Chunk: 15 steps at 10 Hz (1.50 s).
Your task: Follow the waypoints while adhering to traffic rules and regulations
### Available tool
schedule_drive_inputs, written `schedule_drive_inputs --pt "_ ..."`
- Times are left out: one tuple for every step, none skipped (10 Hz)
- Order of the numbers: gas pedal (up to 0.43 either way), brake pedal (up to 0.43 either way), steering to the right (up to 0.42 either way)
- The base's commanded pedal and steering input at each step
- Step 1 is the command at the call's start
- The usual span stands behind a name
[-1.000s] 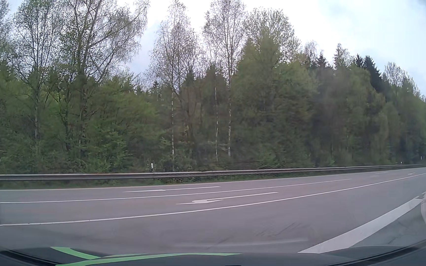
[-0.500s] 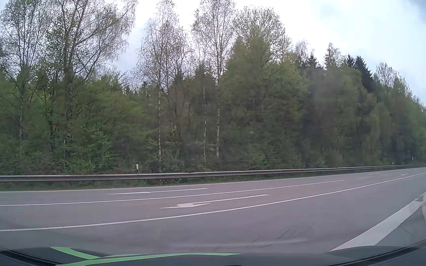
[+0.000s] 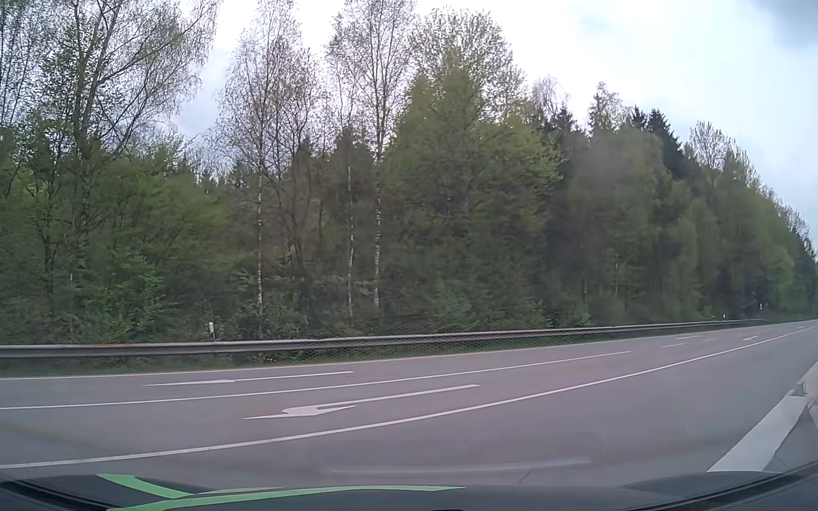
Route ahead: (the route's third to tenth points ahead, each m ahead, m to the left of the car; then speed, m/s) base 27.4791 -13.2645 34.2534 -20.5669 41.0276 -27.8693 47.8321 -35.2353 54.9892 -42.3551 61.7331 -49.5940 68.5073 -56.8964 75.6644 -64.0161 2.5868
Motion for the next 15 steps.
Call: schedule_drive_inputs --pt "0.331 0.0 0.301" --pt "0.331 0.0 0.304" --pt "0.331 0.0 0.304" --pt "0.331 0.0 0.304" --pt "0.331 0.0 0.308" --pt "0.331 0.0 0.312" --pt "0.331 0.0 0.313" --pt "0.331 0.0 0.313" --pt "0.331 0.0 0.315" --pt "0.331 0.0 0.316" --pt "0.331 0.0 0.316" --pt "0.331 0.0 0.315" --pt "0.331 0.0 0.315" --pt "0.331 0.0 0.315" --pt "0.331 0.0 0.313"
